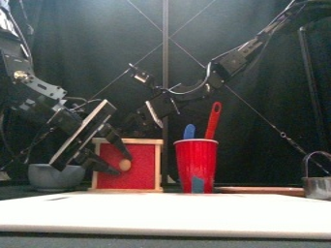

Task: Grab drawer handle

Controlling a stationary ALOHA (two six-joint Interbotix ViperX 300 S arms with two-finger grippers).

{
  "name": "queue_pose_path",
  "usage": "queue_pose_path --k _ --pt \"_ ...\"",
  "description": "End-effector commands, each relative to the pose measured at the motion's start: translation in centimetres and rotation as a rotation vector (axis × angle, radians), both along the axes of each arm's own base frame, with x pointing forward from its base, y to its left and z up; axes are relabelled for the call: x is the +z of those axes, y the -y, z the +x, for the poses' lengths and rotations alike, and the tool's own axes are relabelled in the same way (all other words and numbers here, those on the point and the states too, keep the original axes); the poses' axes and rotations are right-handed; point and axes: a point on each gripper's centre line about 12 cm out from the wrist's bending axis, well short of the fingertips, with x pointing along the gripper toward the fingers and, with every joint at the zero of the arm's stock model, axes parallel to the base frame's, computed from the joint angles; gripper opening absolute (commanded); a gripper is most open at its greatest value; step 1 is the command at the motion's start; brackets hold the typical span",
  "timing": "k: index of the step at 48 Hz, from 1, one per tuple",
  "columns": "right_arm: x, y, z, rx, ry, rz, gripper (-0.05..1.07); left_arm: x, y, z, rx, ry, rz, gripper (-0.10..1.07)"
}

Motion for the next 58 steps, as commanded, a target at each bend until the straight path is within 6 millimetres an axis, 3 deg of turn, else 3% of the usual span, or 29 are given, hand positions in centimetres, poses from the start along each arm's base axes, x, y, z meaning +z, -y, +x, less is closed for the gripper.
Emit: queue_pose_path --k 1,25,45,58 --pt "-0.3 -0.2 -0.1 0.001 -0.019 0.003 0.01 0.7 -0.2 1.0 -0.002 0.032 0.013 0.78" --pt "-0.5 -0.3 -0.1 0.002 -0.020 0.006 0.01 0.5 -0.8 1.1 0.001 0.021 0.023 0.74" --pt "-0.4 -0.4 0.0 0.001 -0.020 0.008 0.01 0.2 -0.4 0.9 -0.027 0.001 0.017 0.60" --pt "-0.5 -0.4 -0.1 0.001 -0.021 0.010 0.01 0.4 2.2 0.6 -0.116 -0.018 -0.045 0.60"
